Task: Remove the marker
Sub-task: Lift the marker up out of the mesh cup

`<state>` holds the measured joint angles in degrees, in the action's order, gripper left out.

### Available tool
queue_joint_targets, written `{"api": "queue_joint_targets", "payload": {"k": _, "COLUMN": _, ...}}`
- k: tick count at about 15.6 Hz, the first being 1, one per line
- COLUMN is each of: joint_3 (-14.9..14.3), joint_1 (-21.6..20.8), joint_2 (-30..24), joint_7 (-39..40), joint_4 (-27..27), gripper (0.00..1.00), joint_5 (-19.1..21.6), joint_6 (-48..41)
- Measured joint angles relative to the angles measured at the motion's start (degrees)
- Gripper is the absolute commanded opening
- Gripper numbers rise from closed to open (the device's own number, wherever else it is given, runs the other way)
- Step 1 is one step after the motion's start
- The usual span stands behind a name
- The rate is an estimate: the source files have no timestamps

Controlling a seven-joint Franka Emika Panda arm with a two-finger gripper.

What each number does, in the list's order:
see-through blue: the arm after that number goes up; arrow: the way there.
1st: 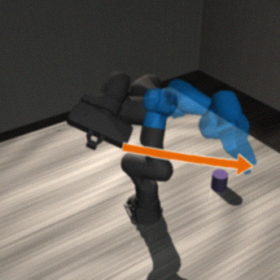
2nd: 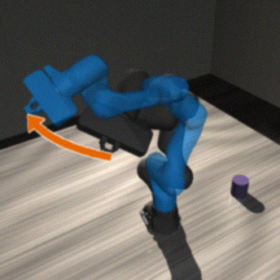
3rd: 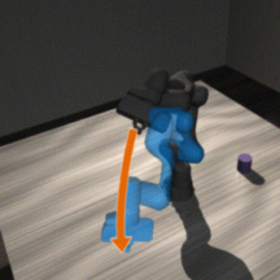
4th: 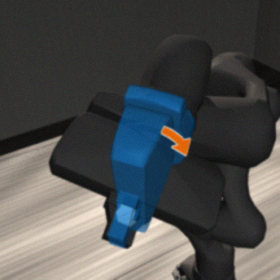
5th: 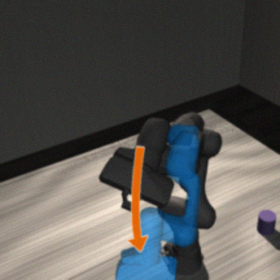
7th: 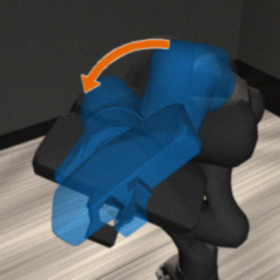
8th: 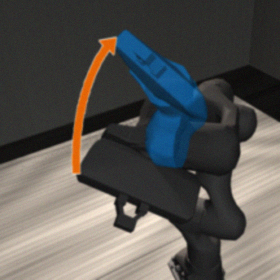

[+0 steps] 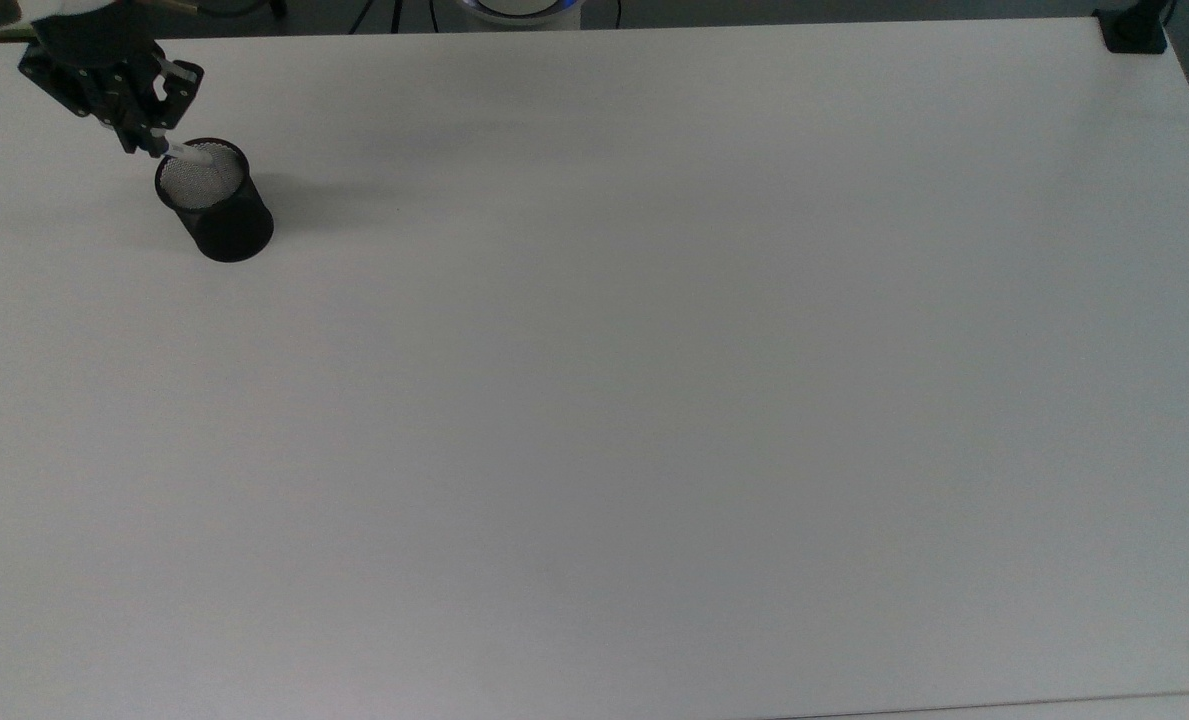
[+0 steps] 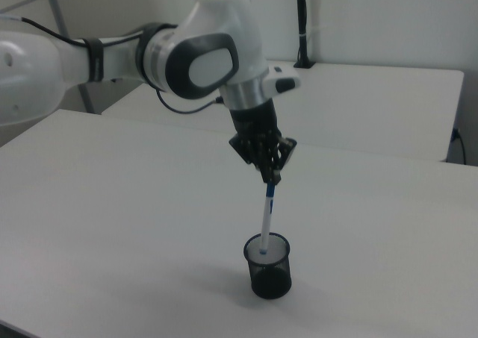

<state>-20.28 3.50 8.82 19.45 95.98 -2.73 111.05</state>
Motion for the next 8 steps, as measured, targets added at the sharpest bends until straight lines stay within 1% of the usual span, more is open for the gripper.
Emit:
{"api": "queue_joint_targets", "payload": {"k": 3, "joint_3": 0.0, "joint_1": 0.0, "joint_2": -2.6, "joint_7": 0.9, "joint_4": -3.1, "gripper": 0.0, "joint_5": 0.6, "joint_6": -3.9}}
{"api": "queue_joint_targets", "payload": {"k": 4, "joint_3": 0.0, "joint_1": 0.0, "joint_2": -3.8, "joint_7": 1.7, "joint_4": -4.4, "gripper": 0.0, "joint_5": 2.0, "joint_6": -6.0}}
{"api": "queue_joint_targets", "payload": {"k": 6, "joint_3": 0.2, "joint_1": -0.2, "joint_2": -4.6, "joint_7": 2.0, "joint_4": -4.9, "gripper": 0.0, "joint_5": 3.4, "joint_6": -9.6}}
{"api": "queue_joint_targets", "payload": {"k": 8, "joint_3": 0.5, "joint_1": -1.6, "joint_2": -4.0, "joint_7": 2.0, "joint_4": -4.5, "gripper": 0.0, "joint_5": 4.3, "joint_6": -12.6}}
